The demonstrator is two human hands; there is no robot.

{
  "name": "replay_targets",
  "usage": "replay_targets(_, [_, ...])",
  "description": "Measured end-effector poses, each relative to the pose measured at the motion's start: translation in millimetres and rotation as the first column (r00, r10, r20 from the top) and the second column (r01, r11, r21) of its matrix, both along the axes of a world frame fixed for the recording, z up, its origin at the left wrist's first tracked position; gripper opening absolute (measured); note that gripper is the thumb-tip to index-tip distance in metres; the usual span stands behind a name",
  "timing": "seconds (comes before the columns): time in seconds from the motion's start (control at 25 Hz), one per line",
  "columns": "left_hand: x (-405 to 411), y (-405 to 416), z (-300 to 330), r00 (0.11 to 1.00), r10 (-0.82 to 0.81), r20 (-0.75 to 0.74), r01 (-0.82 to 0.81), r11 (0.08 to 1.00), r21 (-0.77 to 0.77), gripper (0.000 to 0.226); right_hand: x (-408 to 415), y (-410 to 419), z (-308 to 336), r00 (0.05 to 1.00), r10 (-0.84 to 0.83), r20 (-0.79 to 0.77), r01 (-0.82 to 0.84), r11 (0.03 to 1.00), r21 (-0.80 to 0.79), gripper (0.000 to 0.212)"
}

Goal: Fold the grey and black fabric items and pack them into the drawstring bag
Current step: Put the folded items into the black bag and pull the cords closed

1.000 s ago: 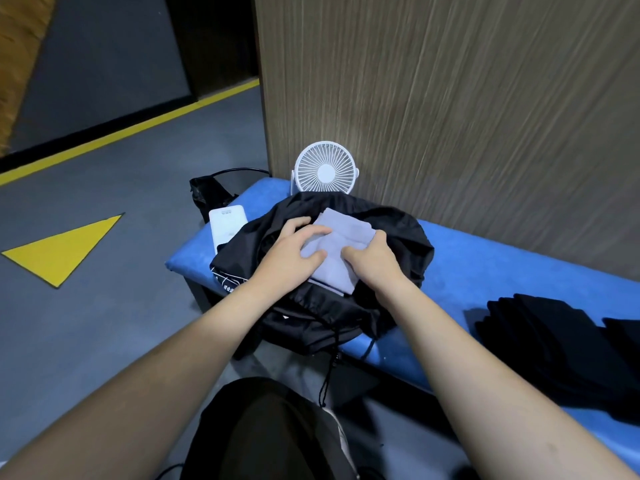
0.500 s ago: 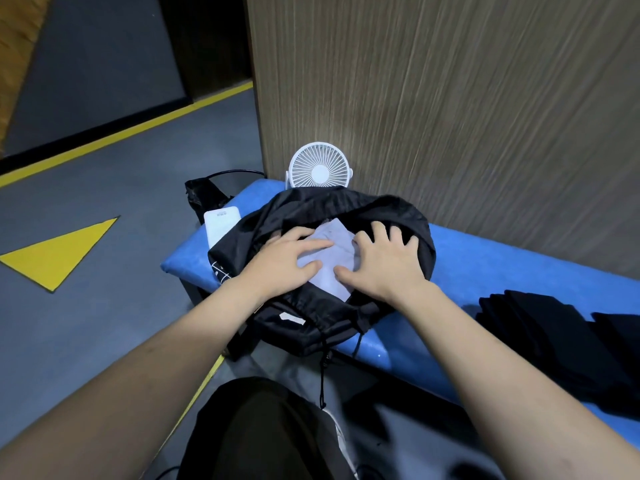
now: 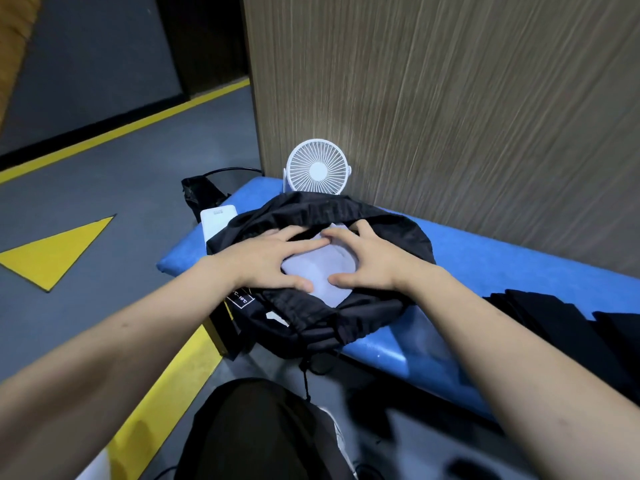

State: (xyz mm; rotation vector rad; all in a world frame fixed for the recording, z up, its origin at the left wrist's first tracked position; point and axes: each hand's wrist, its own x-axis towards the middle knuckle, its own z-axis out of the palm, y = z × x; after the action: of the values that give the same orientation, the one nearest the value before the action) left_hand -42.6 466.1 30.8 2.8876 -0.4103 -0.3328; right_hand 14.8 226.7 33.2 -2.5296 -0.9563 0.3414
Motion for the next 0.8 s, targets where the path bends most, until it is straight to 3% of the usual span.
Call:
replay_targets(0.12, [3, 1, 1, 0.999, 0.032, 0.001, -0.032, 0.999, -0.018, 0.101, -1, 3, 9, 0.999, -0.027, -0.039, 0.022, 0.993, -0.113, 0.1])
replay_targets(0.36, [9, 3, -2, 0.99, 0.129, -0.058, -0.129, 0.992, -0.002, 0.108, -4, 3, 20, 0.996, -0.061, 0.061, 0.08, 0.921, -0.382, 0.088])
replay_targets(0.56, [8, 7, 4, 0.987, 0.163, 0.004, -0.163, 0.986, -0.039, 0.092, -3, -5, 25, 0.993, -0.006, 0.115, 0.049, 0.925, -0.376, 0.092])
replay_targets(0.68, [3, 3, 4, 0.988, 0.064, 0.144, -0.049, 0.993, -0.109, 0.081, -12, -3, 21, 0.967, 0.068, 0.248, 0.023, 0.938, -0.345, 0.087])
replay_targets(0.8, [-5, -7, 4, 0.981, -0.059, 0.184, 0.095, 0.976, -0.194, 0.081, -24, -3, 12, 0.899, 0.143, 0.415, -0.024, 0.96, -0.279, 0.083])
